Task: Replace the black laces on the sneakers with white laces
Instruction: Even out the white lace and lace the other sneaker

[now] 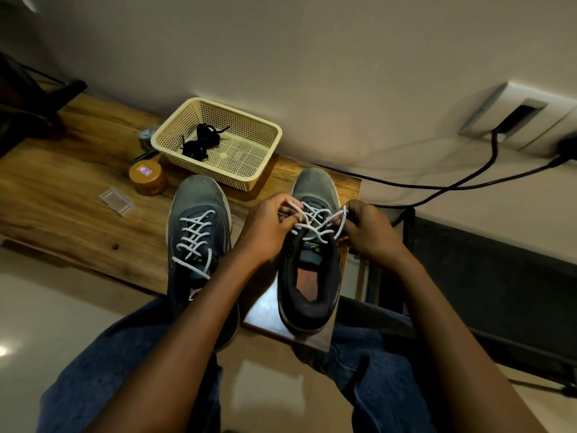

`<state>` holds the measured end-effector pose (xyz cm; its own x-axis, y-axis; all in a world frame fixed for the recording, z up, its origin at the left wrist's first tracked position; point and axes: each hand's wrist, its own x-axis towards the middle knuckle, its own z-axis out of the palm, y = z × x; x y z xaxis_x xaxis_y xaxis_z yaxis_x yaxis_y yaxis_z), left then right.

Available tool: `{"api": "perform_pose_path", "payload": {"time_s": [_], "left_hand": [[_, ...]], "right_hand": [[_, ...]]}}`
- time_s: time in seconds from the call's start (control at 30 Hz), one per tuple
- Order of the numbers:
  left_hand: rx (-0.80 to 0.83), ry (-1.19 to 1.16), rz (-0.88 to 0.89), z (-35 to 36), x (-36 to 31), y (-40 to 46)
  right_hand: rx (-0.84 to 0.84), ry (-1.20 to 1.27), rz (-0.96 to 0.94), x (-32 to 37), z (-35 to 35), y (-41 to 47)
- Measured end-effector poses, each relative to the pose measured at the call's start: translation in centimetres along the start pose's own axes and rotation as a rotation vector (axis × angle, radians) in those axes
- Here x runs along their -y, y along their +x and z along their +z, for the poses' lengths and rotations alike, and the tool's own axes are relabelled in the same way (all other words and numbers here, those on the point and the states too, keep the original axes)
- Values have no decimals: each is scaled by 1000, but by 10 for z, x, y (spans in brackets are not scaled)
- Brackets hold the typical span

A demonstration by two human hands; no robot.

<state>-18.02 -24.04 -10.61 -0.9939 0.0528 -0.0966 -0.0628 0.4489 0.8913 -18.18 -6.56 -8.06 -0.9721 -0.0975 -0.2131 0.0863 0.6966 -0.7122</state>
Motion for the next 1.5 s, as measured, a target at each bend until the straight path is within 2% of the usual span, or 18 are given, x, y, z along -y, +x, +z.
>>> {"api": "perform_pose_path", "payload": {"time_s": [0.1, 0.2, 0.37, 0.53, 0.7, 0.8, 0.97, 1.17, 1.37, 1.5], "left_hand": [[-33, 40, 10, -1, 0, 0], [-96, -65, -4, -1, 0, 0], [-18, 54, -9, 2, 4, 1], [-45, 49, -40, 1, 4, 1], [43, 34, -128, -8, 2, 3], [166, 50, -115, -17, 3, 2], [195, -10, -79, -23, -1, -6], [150, 48, -17, -20, -2, -7], [174, 92, 19, -21, 0, -7], [175, 83, 21, -20, 0, -6]], "right_hand": [[5, -12, 2, 1, 0, 0], [7, -11, 2, 1, -1, 0], [-5, -14, -2, 1, -1, 0], [5, 19, 32, 2, -1, 0], [-57, 300, 212, -2, -4, -9], [11, 326, 272, -6, -4, -16], [1, 330, 179, -3, 2, -22], [-54, 177, 99, -1, 14, -19], [-37, 322, 161, 0, 10, -22], [-22, 199, 82, 1, 10, -24]]}}
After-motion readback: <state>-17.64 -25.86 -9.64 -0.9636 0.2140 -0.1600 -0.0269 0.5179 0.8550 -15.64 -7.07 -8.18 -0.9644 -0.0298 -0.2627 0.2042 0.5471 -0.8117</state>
